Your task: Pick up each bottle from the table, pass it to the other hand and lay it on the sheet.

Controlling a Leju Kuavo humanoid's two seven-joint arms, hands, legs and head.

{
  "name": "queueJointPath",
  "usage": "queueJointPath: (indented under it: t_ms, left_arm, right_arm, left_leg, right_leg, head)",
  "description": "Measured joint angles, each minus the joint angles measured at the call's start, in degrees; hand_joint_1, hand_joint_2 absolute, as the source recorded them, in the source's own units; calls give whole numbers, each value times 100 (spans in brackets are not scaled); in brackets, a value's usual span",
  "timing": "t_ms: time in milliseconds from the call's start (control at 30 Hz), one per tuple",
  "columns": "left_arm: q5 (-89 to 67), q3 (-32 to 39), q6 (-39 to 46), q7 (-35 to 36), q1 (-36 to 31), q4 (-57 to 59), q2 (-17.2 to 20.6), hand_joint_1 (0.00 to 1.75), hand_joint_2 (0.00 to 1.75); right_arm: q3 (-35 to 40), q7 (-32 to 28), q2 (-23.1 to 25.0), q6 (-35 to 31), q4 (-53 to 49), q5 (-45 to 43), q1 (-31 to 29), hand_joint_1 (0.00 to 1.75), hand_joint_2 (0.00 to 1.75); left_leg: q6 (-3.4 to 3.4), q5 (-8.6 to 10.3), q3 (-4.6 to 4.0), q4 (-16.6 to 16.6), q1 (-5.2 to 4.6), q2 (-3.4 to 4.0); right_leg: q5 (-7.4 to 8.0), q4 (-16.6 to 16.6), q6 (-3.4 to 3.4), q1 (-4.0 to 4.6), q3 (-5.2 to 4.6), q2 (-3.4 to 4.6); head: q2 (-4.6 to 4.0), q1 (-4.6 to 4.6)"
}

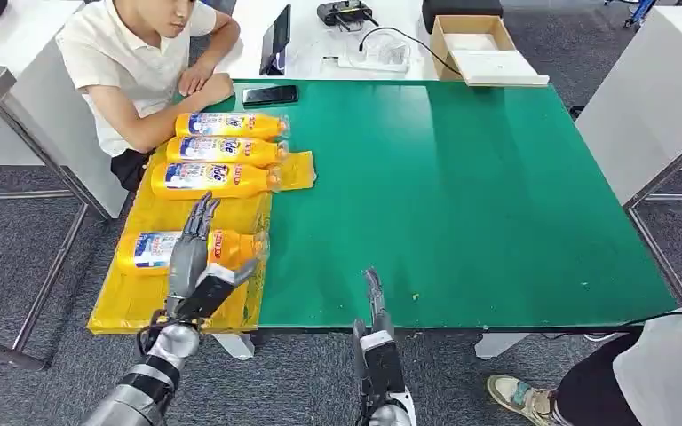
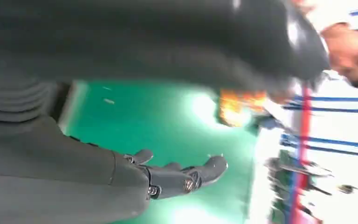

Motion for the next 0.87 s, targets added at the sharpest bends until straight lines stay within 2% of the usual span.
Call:
queueJointPath:
  t_ms: [33,67,167,267,400,533,833,867]
  left_arm:
    - [265,-43,-95,-87,156,-240,-98,0,175]
    - [532,-123,-149,-161,296,-554,-188,0,175]
    - [1524,-360,-497,-176,734,-1411,-384,0,175]
    - [1853,-645,-641,-128,1097,-2136,-432,0,175]
    - [1840,-985,-525,-130,1384,-2715,-435,0,175]
    - [2244,-1129,-759,-80,1593,-3012,-404,0,175]
    - [2279,-1295,-787,-95,1847,-3239,-349,0,175]
    - [2239,-1325,-759,-95,1875,-3237,-345,0,0]
  right_arm:
    - [32,0,-23,-34,-204,7,76,0,175]
    - [67,0,-55,-71,-466,22,151,0,0]
    - [191,-2,-211,-568,-1216,274,358,0,0]
    - [414,-2,-370,-1718,-1760,763,396,0,0]
    - [867,-2,-497,-1802,-2100,634,379,0,0]
    - [1053,-2,-578,-1791,-2181,335,380,0,0]
    - [1129,-2,-619,-1761,-2187,230,403,0,0]
    - [1131,-2,-615,-1756,-2152,162,399,0,0]
  left_leg:
    - [1,-3,-5,0,0,5]
    - [0,-5,-10,0,-2,5]
    - [8,-15,-22,0,-4,5]
    - [7,-17,-29,0,-3,13]
    - [6,-17,-26,0,0,17]
    - [5,-16,-26,-1,4,18]
    - [5,-16,-28,-1,3,16]
    - [5,-17,-28,-1,3,16]
  right_leg:
    - [0,-2,1,0,-5,2]
    - [-1,-4,1,-1,-10,2]
    - [-3,-6,2,-1,-21,2]
    - [-3,-7,2,-1,-33,4]
    - [-3,-6,1,2,-33,5]
    - [-3,-4,1,4,-33,5]
    - [-3,-4,1,2,-33,4]
    - [-4,-4,1,2,-32,4]
  head:
    - [2,0]
    - [2,-2]
    - [2,0]
    - [2,0]
    - [2,-2]
    - [2,-2]
    - [2,-2]
    - [2,0]
